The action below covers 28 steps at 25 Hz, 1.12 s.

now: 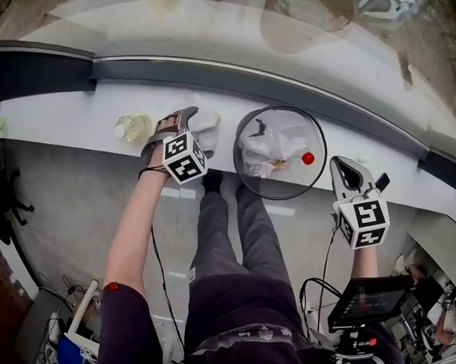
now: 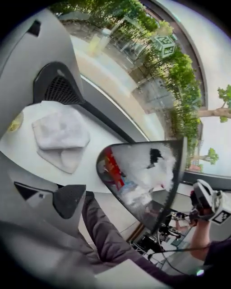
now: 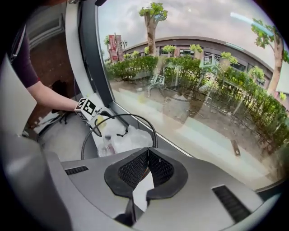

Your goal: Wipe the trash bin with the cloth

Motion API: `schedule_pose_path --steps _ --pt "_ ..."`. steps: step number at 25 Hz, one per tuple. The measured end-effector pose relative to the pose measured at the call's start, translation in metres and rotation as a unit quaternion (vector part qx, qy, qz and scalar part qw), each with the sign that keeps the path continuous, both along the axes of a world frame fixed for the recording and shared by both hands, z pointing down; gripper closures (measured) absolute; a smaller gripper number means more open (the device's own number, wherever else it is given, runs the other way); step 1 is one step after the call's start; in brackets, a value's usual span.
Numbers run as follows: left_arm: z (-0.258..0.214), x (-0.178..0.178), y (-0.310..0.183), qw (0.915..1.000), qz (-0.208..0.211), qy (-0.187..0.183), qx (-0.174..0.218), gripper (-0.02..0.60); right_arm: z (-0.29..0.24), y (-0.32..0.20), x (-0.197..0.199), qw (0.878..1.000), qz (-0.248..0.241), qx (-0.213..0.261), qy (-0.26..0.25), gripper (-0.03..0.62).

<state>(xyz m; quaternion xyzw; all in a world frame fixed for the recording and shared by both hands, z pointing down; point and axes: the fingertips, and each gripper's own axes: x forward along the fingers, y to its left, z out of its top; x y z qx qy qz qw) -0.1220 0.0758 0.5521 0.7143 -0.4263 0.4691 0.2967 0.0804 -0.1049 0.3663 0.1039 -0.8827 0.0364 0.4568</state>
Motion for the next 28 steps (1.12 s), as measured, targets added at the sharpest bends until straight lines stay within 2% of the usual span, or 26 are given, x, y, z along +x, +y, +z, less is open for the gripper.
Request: schedule_pose_path --steps 3,6,9,12,14,16,20,22,23,24,25,26,28 --pt "0.047 -0.011 0.001 0.9993 -0.016 -0.005 -0.032 0.054 0.029 -0.007 0.003 1.000 -0.004 0.009 0.017 0.594" --pt "0.079 -0.023 -0.003 0.9946 -0.099 0.010 -0.031 0.057 0.048 -0.024 0.008 0.999 0.034 -0.011 0.011 0.591" --pt "0.103 -0.024 -0.005 0.9826 -0.180 0.042 -0.017 0.087 0.056 -0.033 0.010 0.999 0.037 -0.034 0.016 0.591" --pt "0.118 -0.020 -0.002 0.9822 -0.181 0.050 -0.011 0.110 0.051 -0.032 0.007 0.996 0.039 -0.085 -0.005 0.583" --pt "0.125 -0.022 -0.003 0.9838 -0.172 0.048 -0.007 0.119 0.043 -0.031 0.005 0.990 0.051 -0.125 -0.029 0.557" --pt "0.129 -0.026 -0.003 0.9837 -0.173 0.047 -0.002 0.157 0.038 -0.027 0.003 0.986 0.054 -0.153 -0.042 0.526" --pt "0.128 -0.036 -0.004 0.9831 -0.177 0.046 0.004 0.255 0.037 -0.013 0.005 0.983 0.041 -0.178 -0.029 0.487" --pt "0.128 -0.041 -0.002 0.9820 -0.183 0.047 0.001 0.309 0.047 -0.008 0.008 0.986 0.028 -0.166 -0.005 0.487" --pt "0.126 -0.042 -0.003 0.9785 -0.198 0.058 0.003 0.351 0.054 -0.006 0.009 0.988 0.015 -0.151 0.009 0.487" --pt "0.123 -0.044 -0.004 0.9714 -0.223 0.079 0.011 0.413 0.060 -0.005 0.009 0.990 0.005 -0.139 0.021 0.487" --pt "0.116 -0.046 -0.007 0.9599 -0.257 0.108 0.026 0.440 0.065 -0.004 0.008 0.990 0.003 -0.139 0.029 0.487" --pt "0.105 -0.049 -0.011 0.9449 -0.293 0.137 0.050 0.447 0.068 -0.003 0.007 0.987 0.013 -0.154 0.033 0.488" --pt "0.071 -0.055 -0.023 0.9139 -0.340 0.188 0.116 0.449 0.071 -0.002 0.004 0.977 0.057 -0.204 0.027 0.513"
